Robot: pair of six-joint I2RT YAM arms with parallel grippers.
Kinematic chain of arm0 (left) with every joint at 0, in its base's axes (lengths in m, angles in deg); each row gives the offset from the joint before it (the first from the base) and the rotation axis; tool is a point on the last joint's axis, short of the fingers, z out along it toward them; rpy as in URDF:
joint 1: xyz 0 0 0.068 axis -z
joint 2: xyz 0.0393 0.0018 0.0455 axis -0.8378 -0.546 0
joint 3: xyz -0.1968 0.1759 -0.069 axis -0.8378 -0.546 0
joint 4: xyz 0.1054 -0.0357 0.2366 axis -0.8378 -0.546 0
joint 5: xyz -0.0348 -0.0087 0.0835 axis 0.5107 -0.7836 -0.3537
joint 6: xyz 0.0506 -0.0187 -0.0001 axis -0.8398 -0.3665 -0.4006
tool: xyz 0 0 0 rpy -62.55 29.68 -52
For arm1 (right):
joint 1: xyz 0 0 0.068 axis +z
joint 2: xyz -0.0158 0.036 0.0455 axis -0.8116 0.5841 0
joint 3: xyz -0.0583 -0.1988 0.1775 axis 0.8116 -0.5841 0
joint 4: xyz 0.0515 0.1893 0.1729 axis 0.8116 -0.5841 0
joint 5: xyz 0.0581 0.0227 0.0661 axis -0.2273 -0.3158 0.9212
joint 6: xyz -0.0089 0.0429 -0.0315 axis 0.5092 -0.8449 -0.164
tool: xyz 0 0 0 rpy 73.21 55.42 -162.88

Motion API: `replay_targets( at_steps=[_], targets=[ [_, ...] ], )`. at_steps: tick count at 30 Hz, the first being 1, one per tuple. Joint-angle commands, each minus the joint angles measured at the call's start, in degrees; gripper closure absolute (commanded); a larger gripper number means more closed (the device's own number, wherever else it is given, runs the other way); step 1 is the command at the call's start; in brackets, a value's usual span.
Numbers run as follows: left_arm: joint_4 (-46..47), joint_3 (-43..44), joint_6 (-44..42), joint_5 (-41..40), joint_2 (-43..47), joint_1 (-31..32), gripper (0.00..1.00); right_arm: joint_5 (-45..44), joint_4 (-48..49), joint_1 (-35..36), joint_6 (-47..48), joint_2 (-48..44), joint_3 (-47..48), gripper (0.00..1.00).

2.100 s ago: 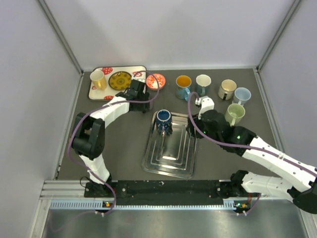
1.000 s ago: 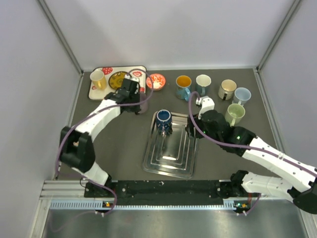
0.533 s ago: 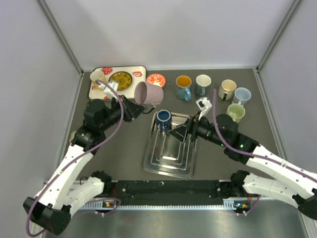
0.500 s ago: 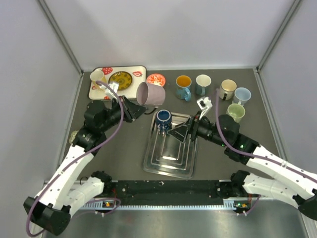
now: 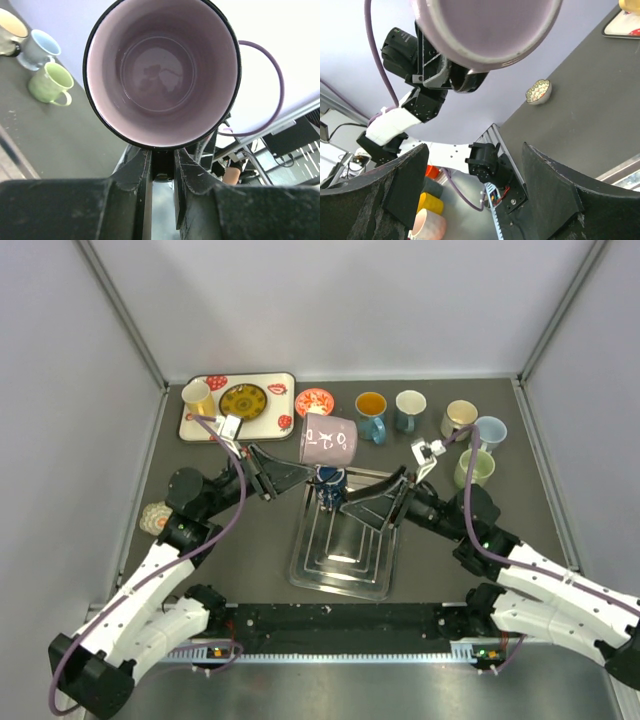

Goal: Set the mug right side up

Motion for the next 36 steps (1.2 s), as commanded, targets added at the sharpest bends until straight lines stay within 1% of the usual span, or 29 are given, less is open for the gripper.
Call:
replay_targets(
  at_steps=[1, 9, 13, 15, 16, 20, 27, 30, 31, 33, 34, 36],
  targets=[
    [11.2, 0.2, 1.9, 0.8, 1.7, 1.9, 1.00, 1.2, 6.7, -0.4, -0.3, 1.2, 2.0, 0.25],
    [9.9, -1.0, 0.8, 0.1, 2.2, 3.3, 1.00, 1.9, 8.2, -0.5, 0.9, 6.5, 7.6, 0.26],
    [9.8, -1.2, 0.6, 0.5, 2.3, 3.5, 1.00, 1.5, 10.0, -1.6, 0.3, 8.4, 8.9, 0.28],
    [9.8, -1.4, 0.6, 0.8, 2.4, 3.5, 1.00, 1.5, 10.9, -2.3, -0.9, 9.2, 9.1, 0.31],
    [9.8, -1.4, 0.6, 0.8, 2.3, 3.6, 1.00, 1.6, 11.7, -2.4, -1.4, 10.0, 9.0, 0.34],
    [9.6, -1.9, 0.7, 1.4, 2.5, 3.7, 1.00, 2.4, 15.3, -3.3, -3.4, 12.0, 8.9, 0.42],
    [9.2, -2.1, 0.6, 2.5, 3.1, 4.0, 1.00, 4.1, 20.4, -4.0, -5.9, 15.8, 9.9, 0.46],
    [8.2, -2.0, 0.2, 2.7, 3.3, 4.1, 1.00, 5.1, 22.9, -4.1, -7.3, 17.7, 10.9, 0.53],
    [8.0, -2.0, -0.1, 2.7, 3.4, 4.1, 1.00, 5.2, 23.4, -4.1, -7.7, 18.0, 11.1, 0.58],
    [7.8, -2.0, -0.4, 2.9, 3.4, 4.2, 1.00, 5.5, 23.8, -4.1, -8.4, 19.0, 11.9, 0.65],
    [7.6, -2.0, -0.5, 2.9, 3.6, 4.2, 1.00, 5.7, 24.4, -4.0, -8.6, 19.3, 12.0, 0.73],
    [7.3, -2.1, -0.6, 3.0, 3.6, 4.2, 1.00, 6.0, 25.0, -4.2, -9.1, 19.8, 12.4, 0.78]
  ],
)
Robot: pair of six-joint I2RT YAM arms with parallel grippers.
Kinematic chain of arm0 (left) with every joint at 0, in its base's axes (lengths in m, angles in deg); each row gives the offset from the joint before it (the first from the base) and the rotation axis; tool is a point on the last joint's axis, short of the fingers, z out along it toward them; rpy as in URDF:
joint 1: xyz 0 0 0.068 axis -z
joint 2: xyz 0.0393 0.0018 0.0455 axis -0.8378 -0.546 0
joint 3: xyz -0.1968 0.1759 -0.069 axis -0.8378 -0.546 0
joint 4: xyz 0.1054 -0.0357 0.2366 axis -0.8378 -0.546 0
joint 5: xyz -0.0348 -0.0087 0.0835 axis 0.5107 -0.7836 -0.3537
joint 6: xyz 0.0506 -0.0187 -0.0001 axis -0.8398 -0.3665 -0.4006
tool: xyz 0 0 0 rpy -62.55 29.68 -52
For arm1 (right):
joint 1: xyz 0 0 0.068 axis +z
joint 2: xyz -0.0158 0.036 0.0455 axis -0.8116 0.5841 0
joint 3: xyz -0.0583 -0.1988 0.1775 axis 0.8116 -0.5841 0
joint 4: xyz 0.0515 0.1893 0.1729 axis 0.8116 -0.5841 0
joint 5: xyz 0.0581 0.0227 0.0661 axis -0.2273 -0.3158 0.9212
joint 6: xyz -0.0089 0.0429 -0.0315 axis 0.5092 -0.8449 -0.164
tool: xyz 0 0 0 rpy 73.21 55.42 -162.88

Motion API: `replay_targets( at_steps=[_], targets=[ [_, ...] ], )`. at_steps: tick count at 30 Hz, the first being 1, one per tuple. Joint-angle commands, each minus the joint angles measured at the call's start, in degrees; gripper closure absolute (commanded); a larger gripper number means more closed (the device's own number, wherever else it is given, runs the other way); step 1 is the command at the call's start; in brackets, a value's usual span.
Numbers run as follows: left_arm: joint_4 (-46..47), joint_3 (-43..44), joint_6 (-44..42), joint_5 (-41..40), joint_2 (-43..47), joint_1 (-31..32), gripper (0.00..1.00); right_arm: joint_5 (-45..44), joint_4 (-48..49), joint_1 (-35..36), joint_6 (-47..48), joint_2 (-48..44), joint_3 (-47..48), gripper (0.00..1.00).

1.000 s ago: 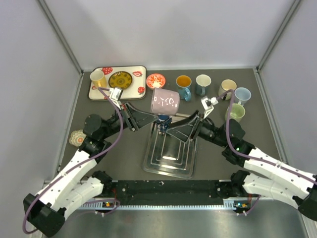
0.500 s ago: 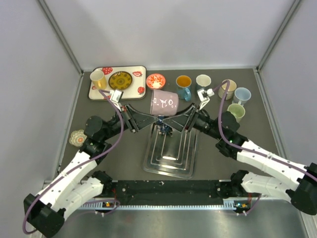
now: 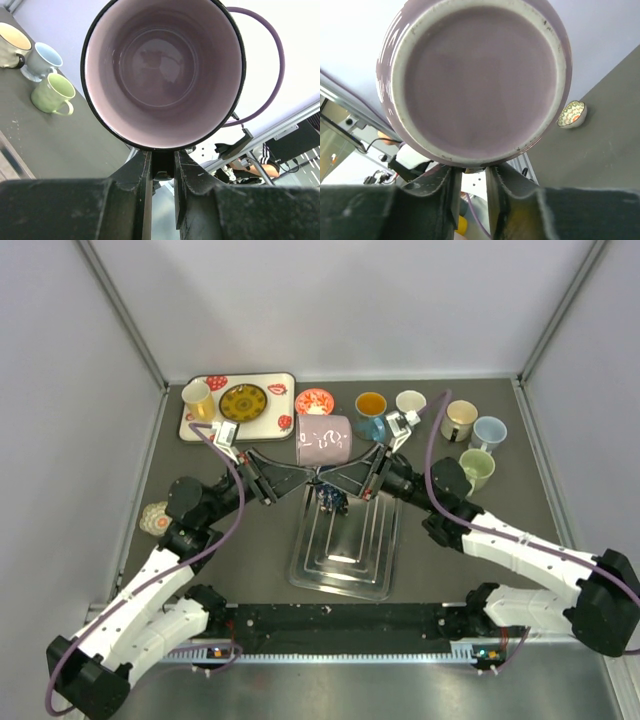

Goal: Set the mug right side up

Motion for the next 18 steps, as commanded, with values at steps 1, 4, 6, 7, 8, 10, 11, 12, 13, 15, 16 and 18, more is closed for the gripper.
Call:
replay_targets(
  at_steps=[1, 4, 6, 7, 8, 10, 11, 12, 13, 15, 16, 18],
  targets=[
    [4.3, 0.7, -0.5, 6.5, 1.5, 1.2, 1.00, -0.6, 7.8, -0.9, -1.1, 1.5, 4.7, 0.83],
    [4.1, 0.6, -0.7, 6.6, 1.5, 1.2, 1.00, -0.3, 9.1, -1.3, -2.1, 2.0, 4.5, 0.87],
    [3.7, 0.5, -1.0, 6.6, 1.7, 1.2, 1.00, -0.4, 10.3, -1.7, -2.7, 2.0, 4.2, 0.91],
    [3.4, 0.5, -1.4, 6.5, 1.8, 1.2, 1.00, -0.6, 10.3, -2.0, -2.6, 1.9, 4.1, 0.97],
    [3.2, 0.4, -1.4, 6.3, 2.0, 1.2, 1.00, -0.6, 10.0, -2.3, -2.6, 1.6, 4.3, 0.99],
    [2.1, 0.3, -2.0, 6.0, 2.0, 1.2, 1.00, -0.3, 8.4, -2.5, -2.2, 1.5, 4.7, 1.00],
    [1.6, 0.4, -2.2, 5.9, 2.0, 1.2, 0.98, 0.4, 7.1, -2.4, -1.2, 1.4, 5.7, 1.00],
    [0.9, 0.4, -2.5, 5.0, 2.1, 1.2, 0.93, 0.9, 5.3, -2.6, -0.6, 1.3, 6.1, 1.00],
    [0.2, 0.2, -2.9, 4.2, 2.3, 1.2, 0.80, 1.4, 4.5, -2.5, 0.0, 1.1, 6.4, 1.00],
    [0.2, -0.4, -3.1, 1.5, 2.9, 1.2, 0.68, 2.4, 1.2, -2.5, 1.5, 0.6, 7.1, 1.00],
    [0.2, -0.9, -3.4, 0.7, 3.2, 1.2, 0.64, 2.5, 0.1, -2.5, 2.1, 0.2, 7.2, 1.00],
    [-0.5, -1.1, -4.1, -0.5, 3.9, 1.2, 0.56, 2.8, -1.6, -2.5, 3.7, -0.8, 7.2, 1.00]
  ],
)
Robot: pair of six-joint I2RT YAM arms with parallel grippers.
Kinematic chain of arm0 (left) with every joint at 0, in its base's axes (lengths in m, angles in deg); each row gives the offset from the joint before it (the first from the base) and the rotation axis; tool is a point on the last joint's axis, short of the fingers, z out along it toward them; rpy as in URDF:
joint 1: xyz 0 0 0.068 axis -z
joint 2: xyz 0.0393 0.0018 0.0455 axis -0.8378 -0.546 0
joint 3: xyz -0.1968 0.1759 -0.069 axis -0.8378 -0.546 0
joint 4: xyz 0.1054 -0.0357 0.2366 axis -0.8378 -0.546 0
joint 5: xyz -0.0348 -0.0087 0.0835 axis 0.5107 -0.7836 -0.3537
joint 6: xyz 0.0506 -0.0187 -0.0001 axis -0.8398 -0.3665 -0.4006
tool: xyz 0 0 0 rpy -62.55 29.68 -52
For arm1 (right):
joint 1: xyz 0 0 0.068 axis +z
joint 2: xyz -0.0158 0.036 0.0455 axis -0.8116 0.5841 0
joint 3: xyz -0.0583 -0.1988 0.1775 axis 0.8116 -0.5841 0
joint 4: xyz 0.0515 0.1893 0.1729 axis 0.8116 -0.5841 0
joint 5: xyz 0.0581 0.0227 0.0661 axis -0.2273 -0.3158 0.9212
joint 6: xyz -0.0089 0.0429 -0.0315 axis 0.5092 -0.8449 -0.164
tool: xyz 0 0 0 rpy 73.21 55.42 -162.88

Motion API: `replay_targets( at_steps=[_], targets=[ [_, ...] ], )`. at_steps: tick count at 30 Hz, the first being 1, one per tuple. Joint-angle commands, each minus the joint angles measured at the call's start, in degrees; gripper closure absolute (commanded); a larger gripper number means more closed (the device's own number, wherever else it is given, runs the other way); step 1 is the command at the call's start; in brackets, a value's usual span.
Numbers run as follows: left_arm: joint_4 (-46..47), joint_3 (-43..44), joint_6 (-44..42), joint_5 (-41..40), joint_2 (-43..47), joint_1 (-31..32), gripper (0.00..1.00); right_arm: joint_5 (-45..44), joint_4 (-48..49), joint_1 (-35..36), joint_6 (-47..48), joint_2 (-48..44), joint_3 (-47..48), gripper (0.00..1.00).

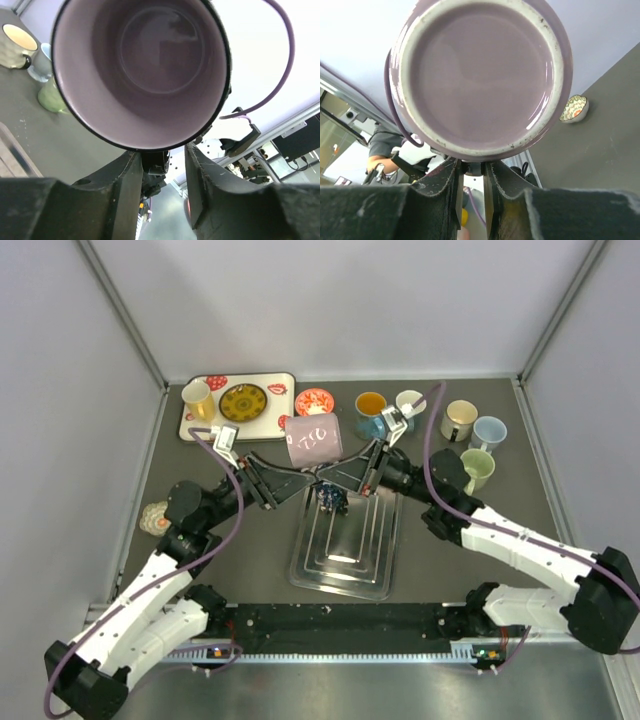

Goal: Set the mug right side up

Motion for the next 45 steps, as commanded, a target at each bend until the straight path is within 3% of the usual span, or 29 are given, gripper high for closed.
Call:
replay_targets(
  at_steps=[1, 10, 16, 21, 25, 30, 37, 45],
  targets=[
    [0.0, -0.4, -1.7, 0.3, 2.3, 0.9, 0.55, -0.8, -2.7, -1.2, 5.8, -2.9, 4.2, 1.00],
    [-2.4, 1.0, -4.4, -1.4, 1.0, 0.4, 0.51, -2.0, -14.0, -1.2, 11.7, -8.9, 3.9, 1.00],
    [-7.3, 2.5, -7.2, -1.9, 2.8, -3.2, 0.50, -6.9, -30.3, -1.2, 20.1, -14.7, 5.5, 1.00],
    [-13.9, 4.0, -10.8, -4.3, 5.1, -7.7, 0.50, -18.1, -48.6, -1.2, 26.6, -20.6, 6.6, 1.00],
    [-19.6, 4.8, -13.8, -8.4, 6.8, -8.3, 0.50, -27.8, -54.9, -1.2, 30.6, -23.6, 4.9, 1.00],
    [-19.8, 1.7, -12.4, -9.4, 7.0, -8.3, 0.50, -30.0, -54.7, -1.2, 31.8, -22.4, 0.1, 1.00],
    [-20.9, -0.8, -11.6, -9.0, 8.0, -8.3, 0.51, -34.6, -50.9, -1.2, 34.2, -13.6, -2.4, 1.00],
    [-22.1, -3.6, -11.8, -8.7, 9.2, -8.3, 0.51, -30.1, -36.9, -3.3, 33.4, -4.1, -6.0, 1.00]
  ],
)
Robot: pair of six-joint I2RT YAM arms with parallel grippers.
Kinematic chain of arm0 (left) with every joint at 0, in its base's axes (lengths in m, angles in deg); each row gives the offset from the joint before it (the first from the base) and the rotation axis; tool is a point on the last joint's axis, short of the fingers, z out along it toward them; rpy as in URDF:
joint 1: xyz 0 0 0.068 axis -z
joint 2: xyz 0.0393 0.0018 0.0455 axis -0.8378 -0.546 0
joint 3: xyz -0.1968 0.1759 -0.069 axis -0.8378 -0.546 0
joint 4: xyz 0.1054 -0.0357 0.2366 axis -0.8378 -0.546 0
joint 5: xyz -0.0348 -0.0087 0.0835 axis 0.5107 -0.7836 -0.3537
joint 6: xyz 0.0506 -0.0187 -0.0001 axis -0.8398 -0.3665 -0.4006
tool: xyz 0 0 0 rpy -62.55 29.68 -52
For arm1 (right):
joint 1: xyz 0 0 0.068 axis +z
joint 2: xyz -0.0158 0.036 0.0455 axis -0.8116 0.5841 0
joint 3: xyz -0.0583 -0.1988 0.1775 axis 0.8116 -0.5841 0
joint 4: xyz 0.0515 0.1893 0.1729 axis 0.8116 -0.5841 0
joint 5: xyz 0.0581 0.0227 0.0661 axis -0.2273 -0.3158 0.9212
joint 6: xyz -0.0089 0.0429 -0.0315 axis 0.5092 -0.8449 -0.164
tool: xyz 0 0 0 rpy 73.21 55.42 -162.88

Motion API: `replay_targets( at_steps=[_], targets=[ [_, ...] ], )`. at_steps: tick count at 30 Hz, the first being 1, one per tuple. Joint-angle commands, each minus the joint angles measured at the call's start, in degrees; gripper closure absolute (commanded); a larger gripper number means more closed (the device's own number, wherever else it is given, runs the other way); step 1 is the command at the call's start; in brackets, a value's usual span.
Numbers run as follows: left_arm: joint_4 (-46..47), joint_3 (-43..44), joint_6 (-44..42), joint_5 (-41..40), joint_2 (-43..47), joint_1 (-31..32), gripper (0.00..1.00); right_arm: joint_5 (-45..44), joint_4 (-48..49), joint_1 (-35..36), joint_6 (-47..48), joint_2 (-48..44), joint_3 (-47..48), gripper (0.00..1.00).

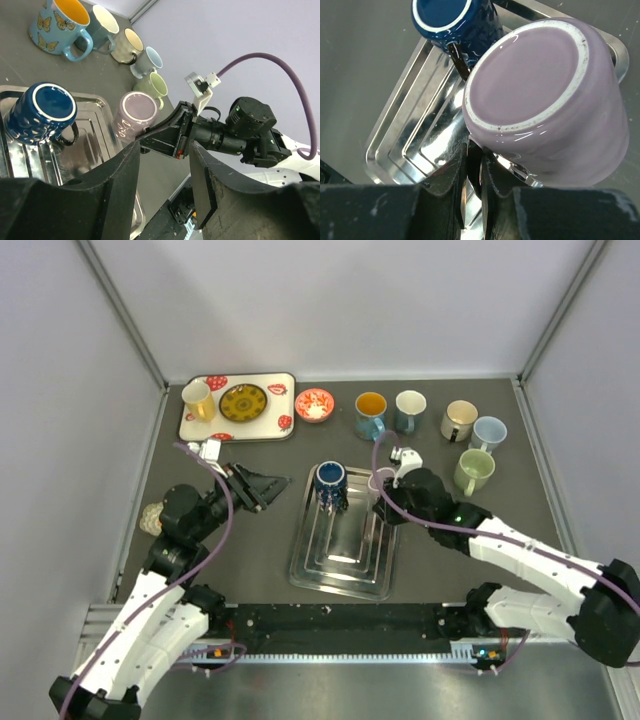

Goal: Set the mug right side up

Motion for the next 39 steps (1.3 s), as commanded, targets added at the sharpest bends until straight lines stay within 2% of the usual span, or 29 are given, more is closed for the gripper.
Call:
replay_targets(
  at_steps=[1, 14, 20, 27, 39],
  targets=[
    [1.0, -1.8, -0.4, 0.0, 1.2, -0.4, 0.51, 3.2, 16.7, -1.6, 0.4, 2.3, -0.8, 1.00],
    [1.6, -4.4, -0.6, 0.0, 0.9, -0.4, 0.52, 13.3, 45.1, -8.9, -5.0, 9.5, -10.3, 1.00],
    [1.9, -5.0, -0.5, 0.3, 0.0, -0.4, 0.52, 16.6, 54.7, -10.3, -7.4, 14.4, -12.4, 1.00],
    [1.7, -5.8, -0.3, 0.2, 0.3, -0.3, 0.52, 18.2, 60.5, -10.6, -9.5, 21.8, -12.5, 1.00],
    [2.4, -7.1, 0.0, 0.4, -0.5, -0.3, 0.52, 19.2, 64.0, -10.7, -10.6, 29.3, -11.8, 1.00]
  ],
)
